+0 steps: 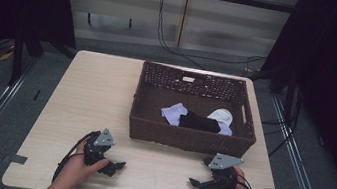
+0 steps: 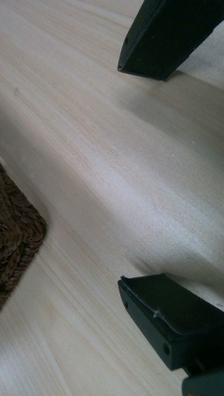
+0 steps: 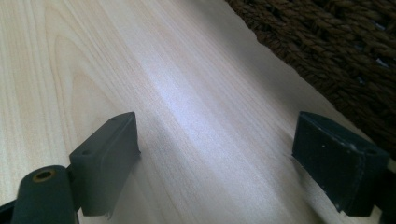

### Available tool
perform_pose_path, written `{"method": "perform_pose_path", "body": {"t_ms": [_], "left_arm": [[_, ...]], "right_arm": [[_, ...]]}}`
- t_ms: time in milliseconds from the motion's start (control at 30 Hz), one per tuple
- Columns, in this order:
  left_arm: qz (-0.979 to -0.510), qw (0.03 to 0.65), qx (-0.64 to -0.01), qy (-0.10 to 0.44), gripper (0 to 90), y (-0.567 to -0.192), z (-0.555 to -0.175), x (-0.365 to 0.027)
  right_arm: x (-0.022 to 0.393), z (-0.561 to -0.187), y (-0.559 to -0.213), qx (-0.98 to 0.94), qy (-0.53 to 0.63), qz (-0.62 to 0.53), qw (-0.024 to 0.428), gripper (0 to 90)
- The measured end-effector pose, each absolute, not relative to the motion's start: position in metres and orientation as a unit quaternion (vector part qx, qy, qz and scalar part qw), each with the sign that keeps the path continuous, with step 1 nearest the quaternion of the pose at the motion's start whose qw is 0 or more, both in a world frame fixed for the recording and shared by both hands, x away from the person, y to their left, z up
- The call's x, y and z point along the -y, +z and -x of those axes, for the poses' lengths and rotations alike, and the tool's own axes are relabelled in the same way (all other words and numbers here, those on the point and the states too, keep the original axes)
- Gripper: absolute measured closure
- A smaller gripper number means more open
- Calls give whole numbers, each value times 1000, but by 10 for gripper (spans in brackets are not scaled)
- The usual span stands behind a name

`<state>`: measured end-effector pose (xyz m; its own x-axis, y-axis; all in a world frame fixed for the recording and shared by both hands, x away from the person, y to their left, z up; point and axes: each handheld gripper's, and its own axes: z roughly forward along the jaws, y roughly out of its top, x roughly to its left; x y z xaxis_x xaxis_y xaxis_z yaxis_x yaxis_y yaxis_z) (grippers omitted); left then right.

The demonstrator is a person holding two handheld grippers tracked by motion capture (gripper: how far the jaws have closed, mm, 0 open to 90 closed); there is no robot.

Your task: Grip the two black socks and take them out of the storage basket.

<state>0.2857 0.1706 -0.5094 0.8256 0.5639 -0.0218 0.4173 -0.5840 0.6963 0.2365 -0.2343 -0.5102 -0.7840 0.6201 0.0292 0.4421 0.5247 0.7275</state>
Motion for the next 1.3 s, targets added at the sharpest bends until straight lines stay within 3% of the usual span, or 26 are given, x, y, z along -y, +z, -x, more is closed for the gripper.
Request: {"method": "perform_pose_path", "body": {"t_ms": [467,767,900,1300], "left_arm": [[-884,362,-278,101,0,-509,-286,-171],[-884,363,-278,101,0,-509,-286,-171],[-884,363,-278,101,0,-509,-286,-171],[-884,363,-278,101,0,-509,-286,-171]], "right_arm": [[231,-240,-503,-879,344,-312,104,143],[220,-247,-476,-925,244,-290,18,178],[213,-250,-459,-954,158,-256,10,236],[210,-265,-428,-971,79,-227,-6,244]]}}
